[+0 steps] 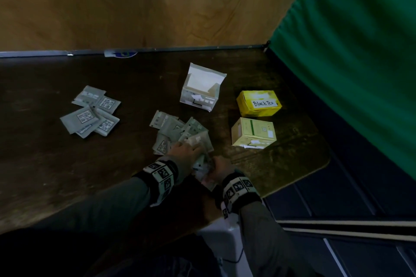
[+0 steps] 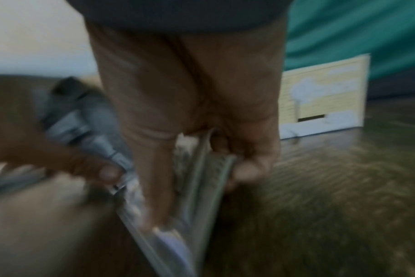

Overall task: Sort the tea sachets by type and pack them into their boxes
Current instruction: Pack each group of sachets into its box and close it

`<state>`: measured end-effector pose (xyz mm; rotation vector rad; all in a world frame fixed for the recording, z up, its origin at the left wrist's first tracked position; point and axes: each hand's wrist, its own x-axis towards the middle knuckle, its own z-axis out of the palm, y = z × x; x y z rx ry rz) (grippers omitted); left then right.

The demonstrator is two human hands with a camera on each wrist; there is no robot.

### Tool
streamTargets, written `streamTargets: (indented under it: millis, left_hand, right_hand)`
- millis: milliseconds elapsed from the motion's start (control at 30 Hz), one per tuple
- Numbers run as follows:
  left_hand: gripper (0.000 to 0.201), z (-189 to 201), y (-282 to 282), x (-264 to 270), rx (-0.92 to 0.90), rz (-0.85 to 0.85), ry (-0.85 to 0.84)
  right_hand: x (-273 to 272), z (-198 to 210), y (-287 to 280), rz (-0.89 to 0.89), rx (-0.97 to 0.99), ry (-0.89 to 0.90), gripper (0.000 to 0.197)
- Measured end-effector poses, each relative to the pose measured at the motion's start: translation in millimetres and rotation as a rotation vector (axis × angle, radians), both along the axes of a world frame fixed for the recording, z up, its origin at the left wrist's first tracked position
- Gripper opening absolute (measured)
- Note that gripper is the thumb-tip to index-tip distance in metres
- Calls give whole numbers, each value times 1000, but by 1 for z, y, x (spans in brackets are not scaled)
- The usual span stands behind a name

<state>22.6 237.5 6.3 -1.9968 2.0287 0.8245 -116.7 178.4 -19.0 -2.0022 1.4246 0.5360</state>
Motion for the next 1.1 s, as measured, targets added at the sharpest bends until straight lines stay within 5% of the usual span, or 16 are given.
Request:
streamTargets:
  millis: [100,300,400,533,633,733,900,1100]
  left_hand:
    - [52,3,6,6,2,289,253]
    - [55,4,12,23,51,725,656]
    - [40,14,16,19,-25,878,916]
    - [52,29,19,12,-77,839,1364]
    - [19,47,18,5,-77,979,1467]
    - [38,50,15,2,-60,1075,1585]
    - [20,51,19,7,14,1182,1582]
    - [42,51,16,15,-27,1216,1581]
  right_hand:
    - [-17,6,-8,-8,51,-38,42]
    - [-34,42,-28,-18,21,-112,30]
    - [-34,64,-29,-124,-33,-345,24]
    - [-18,84,-15,-283,-60,-733,26]
    - [-2,80,1,-375,-32,-867,29]
    - [13,77,14,-268,-141,-807,32]
    - [27,69,22,13,-389,-594,43]
    - [22,79,13,321,-284,-631,127]
